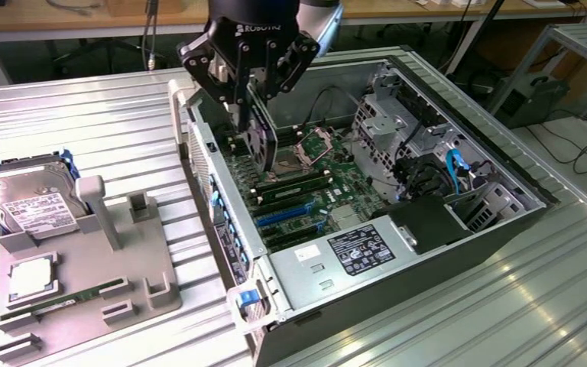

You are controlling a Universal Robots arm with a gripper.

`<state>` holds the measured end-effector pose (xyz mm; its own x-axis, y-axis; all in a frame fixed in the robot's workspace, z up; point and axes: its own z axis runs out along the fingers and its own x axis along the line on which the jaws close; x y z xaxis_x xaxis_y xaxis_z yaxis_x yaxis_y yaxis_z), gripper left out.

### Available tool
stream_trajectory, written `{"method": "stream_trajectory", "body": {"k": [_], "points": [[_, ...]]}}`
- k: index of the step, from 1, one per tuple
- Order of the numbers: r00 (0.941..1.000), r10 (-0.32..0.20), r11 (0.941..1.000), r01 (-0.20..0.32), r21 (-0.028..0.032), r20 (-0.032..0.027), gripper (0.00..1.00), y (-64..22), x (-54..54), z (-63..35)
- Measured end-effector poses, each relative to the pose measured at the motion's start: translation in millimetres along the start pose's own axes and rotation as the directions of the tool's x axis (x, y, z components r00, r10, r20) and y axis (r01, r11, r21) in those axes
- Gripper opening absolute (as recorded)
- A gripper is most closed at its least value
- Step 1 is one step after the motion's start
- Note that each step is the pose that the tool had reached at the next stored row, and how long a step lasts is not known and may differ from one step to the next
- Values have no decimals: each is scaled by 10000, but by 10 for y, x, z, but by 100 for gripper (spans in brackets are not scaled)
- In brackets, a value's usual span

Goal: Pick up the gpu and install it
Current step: 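Pick up the gpu and move the gpu toward the slot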

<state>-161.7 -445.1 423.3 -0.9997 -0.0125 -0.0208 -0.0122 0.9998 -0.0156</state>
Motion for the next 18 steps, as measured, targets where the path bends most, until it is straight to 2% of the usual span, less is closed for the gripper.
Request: {"method": "stream_trajectory", "body": {"k": [18], "points": [[10000,-1,10000,1,1,1,27,-3,-254,6]]}}
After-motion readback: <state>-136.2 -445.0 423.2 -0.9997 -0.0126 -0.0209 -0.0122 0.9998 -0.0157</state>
